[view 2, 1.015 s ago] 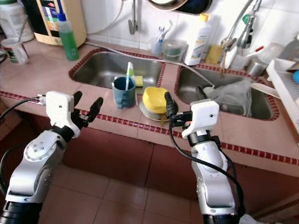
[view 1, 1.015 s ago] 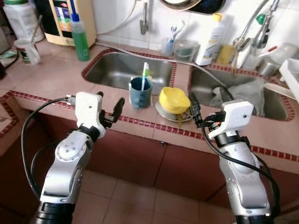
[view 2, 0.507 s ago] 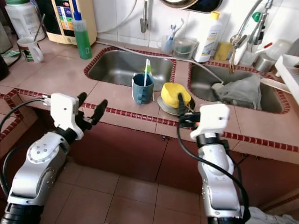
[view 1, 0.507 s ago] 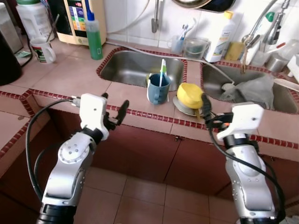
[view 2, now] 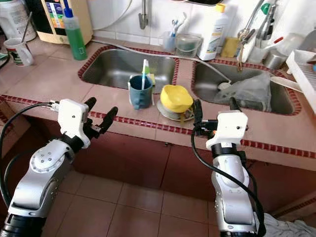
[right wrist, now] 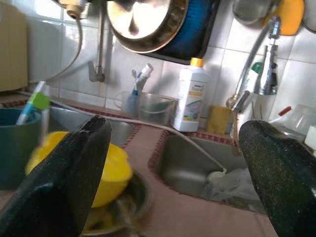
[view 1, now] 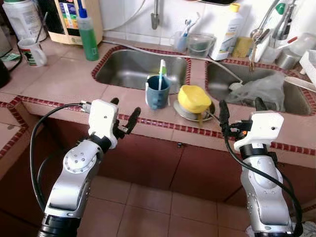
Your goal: Kitchen organization
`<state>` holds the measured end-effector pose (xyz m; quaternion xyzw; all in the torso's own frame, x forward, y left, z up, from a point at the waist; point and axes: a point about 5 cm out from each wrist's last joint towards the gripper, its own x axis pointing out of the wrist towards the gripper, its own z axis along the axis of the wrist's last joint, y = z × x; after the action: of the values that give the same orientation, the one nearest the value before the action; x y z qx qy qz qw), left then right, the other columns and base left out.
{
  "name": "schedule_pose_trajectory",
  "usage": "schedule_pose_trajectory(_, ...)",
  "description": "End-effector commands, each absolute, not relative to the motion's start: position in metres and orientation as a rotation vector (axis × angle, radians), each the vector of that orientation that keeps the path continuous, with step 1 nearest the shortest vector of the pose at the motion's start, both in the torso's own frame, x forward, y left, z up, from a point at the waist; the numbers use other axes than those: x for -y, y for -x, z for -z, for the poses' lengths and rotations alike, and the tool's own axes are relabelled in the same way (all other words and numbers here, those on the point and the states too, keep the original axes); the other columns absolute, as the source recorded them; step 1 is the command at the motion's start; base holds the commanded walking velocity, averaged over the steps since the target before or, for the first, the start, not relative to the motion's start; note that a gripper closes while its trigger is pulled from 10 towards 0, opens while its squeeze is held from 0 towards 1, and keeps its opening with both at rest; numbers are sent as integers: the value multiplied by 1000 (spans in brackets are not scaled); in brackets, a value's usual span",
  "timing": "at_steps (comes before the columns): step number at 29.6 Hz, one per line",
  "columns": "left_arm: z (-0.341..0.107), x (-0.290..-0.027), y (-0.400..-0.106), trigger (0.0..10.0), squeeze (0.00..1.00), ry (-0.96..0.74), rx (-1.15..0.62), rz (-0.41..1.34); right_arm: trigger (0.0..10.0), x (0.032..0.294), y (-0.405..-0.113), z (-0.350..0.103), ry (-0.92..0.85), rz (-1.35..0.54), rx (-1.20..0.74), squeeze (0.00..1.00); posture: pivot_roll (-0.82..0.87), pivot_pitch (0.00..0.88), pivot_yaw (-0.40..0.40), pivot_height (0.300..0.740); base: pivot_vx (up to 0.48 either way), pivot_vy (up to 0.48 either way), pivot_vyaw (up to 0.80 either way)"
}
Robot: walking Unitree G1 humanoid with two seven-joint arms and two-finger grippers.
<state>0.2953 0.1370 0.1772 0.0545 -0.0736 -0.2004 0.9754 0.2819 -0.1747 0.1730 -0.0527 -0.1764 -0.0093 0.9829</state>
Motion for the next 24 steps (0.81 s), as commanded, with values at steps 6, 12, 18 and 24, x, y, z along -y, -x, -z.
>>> schedule_pose_trajectory(6,-186,-132,-295,10000,0,-111,190,428,10000,177,-282,-174,112,27,360,0,143,64,-29,740,0,0,0)
schedule_pose_trajectory(12,-186,-132,-295,10000,0,-104,190,442,10000,177,-284,-174,109,34,359,0,144,59,-29,740,0,0,0)
schedule_pose_trajectory(18,-189,-130,-295,10000,0,-89,196,472,10000,177,-284,-176,110,32,370,0,145,56,-28,740,0,0,0)
schedule_pose_trajectory(24,-191,-129,-296,10000,0,-73,201,485,10000,175,-285,-183,112,23,396,0,143,54,-26,740,178,0,0)
